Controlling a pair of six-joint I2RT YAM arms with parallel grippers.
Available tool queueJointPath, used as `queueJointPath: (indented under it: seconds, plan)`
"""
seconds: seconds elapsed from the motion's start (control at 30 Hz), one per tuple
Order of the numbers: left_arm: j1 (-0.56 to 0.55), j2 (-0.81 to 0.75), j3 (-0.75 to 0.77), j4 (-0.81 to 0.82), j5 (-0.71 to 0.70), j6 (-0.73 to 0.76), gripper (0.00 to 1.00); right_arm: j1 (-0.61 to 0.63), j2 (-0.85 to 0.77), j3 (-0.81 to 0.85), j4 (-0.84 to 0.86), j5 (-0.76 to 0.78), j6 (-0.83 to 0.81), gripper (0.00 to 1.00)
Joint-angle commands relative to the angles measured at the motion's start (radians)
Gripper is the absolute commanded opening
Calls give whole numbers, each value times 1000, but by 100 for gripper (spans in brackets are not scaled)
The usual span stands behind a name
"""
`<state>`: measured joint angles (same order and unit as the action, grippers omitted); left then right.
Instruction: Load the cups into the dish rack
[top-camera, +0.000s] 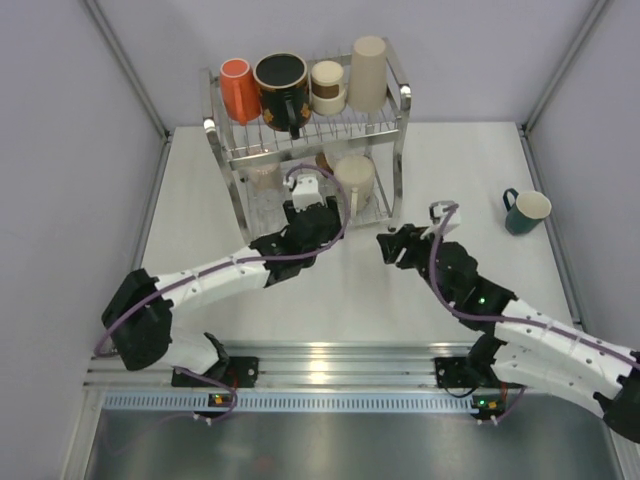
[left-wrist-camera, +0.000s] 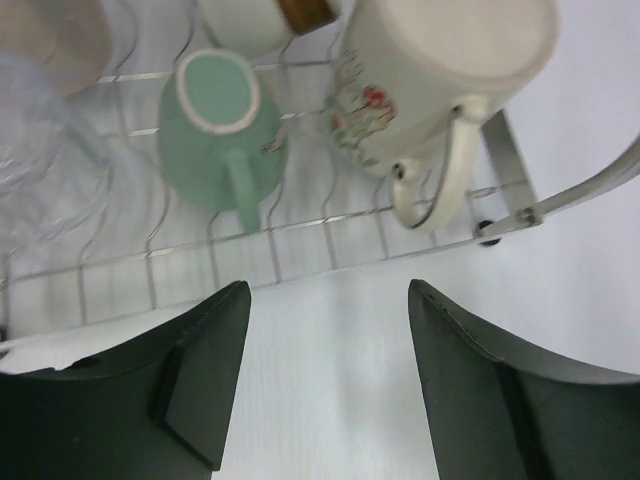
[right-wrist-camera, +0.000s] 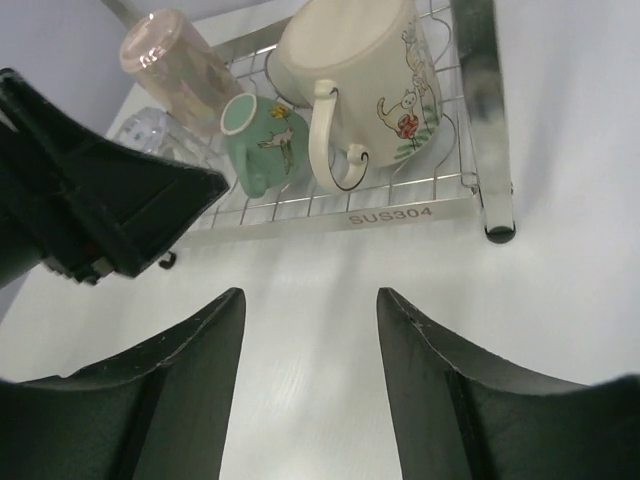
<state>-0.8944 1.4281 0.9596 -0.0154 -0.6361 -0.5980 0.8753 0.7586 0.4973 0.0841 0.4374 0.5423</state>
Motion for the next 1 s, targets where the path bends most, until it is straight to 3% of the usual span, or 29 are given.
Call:
queueJointPath:
  seconds: [0.0,0.1,0.27,0.43,0.6,0.97]
  plan:
    - [6,-102,-54,-240,-79,-149,70,7,179,108,201,-35,-134,59]
    - [54,-201,-122,-288,-45,-230,70,11,339,193,235,3,-180,61]
    - [242,-373,-180,-290,65,-235,70,10,539,315,279,72,-237,64]
    - [327,-403,-133,-293,59,-169,72,8,706,394,301,112,-263,65]
    - [388,-336,-93,-281,76,-85,73,8,814,458,302,214,-274,66]
    - [473,-400,-199,-158,136,-2,76,-7,941,497,359,253,-228,64]
